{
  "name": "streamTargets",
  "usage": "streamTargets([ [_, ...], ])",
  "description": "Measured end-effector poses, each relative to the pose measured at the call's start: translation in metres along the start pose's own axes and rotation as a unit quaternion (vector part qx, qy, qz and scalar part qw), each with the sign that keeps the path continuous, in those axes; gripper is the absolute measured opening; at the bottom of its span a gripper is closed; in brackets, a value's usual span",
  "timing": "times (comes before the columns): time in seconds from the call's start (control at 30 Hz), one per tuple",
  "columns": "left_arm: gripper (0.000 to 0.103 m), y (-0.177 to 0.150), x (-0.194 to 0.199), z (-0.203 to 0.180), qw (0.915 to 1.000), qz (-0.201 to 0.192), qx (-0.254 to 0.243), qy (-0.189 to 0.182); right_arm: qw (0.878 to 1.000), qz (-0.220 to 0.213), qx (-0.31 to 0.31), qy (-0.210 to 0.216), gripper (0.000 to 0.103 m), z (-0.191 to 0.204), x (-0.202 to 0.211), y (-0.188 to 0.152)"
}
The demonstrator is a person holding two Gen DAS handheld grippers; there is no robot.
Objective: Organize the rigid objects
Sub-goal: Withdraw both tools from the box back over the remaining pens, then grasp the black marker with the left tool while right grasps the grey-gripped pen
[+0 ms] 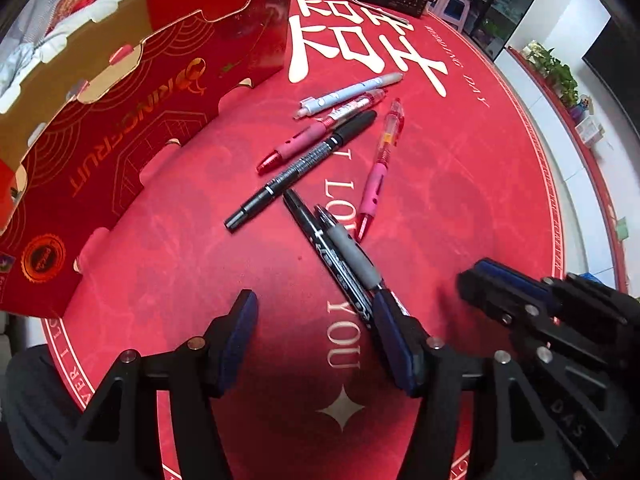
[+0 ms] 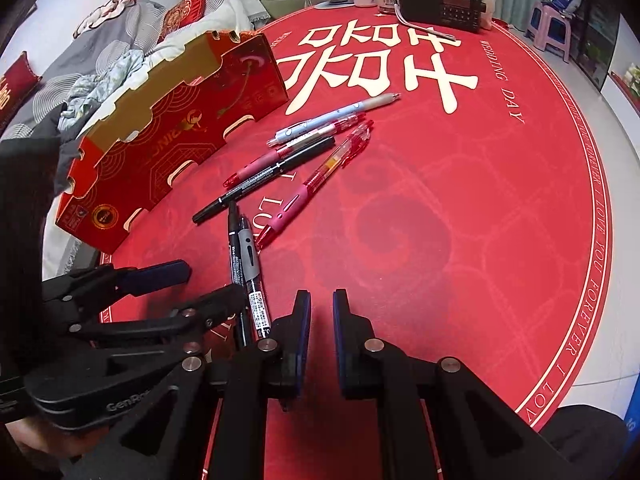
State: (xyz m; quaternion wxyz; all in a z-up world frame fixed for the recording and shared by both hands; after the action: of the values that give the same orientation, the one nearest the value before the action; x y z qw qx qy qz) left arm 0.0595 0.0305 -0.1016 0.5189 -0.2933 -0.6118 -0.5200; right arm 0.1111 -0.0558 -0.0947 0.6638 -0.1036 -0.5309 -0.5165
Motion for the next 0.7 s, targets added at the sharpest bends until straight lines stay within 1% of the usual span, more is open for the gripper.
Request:
streamTargets([
  [0.03, 0.066, 0.001, -0.001, 0.002, 1.0000, -0.003, -0.001, 0.009, 1.000, 0.000, 0.000, 0.001, 0.012, 0.000, 0.000, 0.000],
  [0.1, 0.065, 0.001, -0.005, 0.011, 0.9988, -0.007, -0.011, 0.048, 1.000, 0.000, 0.003, 0.001, 0.012, 0.002, 0.000, -0.001],
  [0.13, 0.065, 0.000, -0.005, 0.016, 0.9984, -0.009, -0.008, 0.056, 1.000, 0.000, 0.007, 0.001, 0.012, 0.003, 0.000, -0.001],
  [0.23, 0.065, -0.007, -0.003, 0.031, 0.9982, -0.010, 0.004, 0.058, 1.000, 0.006, 0.022, 0.002, 0.012, 0.009, -0.003, -0.002],
  [0.4, 0.065, -0.018, 0.003, 0.045, 0.9985, -0.018, 0.005, 0.052, 0.998, 0.023, 0.051, 0.009, 0.012, 0.027, -0.017, -0.005],
  [0.6, 0.066, -0.017, 0.004, 0.047, 0.9980, -0.020, -0.002, 0.061, 0.996, 0.045, 0.075, 0.003, 0.012, 0.037, -0.035, -0.009],
  [0.7, 0.066, -0.010, 0.001, 0.044, 0.9983, -0.026, -0.016, 0.050, 0.996, 0.037, 0.079, 0.000, 0.012, 0.037, -0.039, -0.004],
])
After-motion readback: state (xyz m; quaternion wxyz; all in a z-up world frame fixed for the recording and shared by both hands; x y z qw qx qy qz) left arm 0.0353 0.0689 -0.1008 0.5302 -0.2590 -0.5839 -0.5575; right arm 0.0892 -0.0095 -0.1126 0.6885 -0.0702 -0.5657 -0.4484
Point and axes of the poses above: each gripper's, at about its wrist camera, not at the fingertips, and x roughly against the way its jaws point, z to its left, y to its top, the point moved 10 cm from there along -x, roughly the way its jaws point, and after that the axes turned 12 degrees about y, right-handed, at the moved point
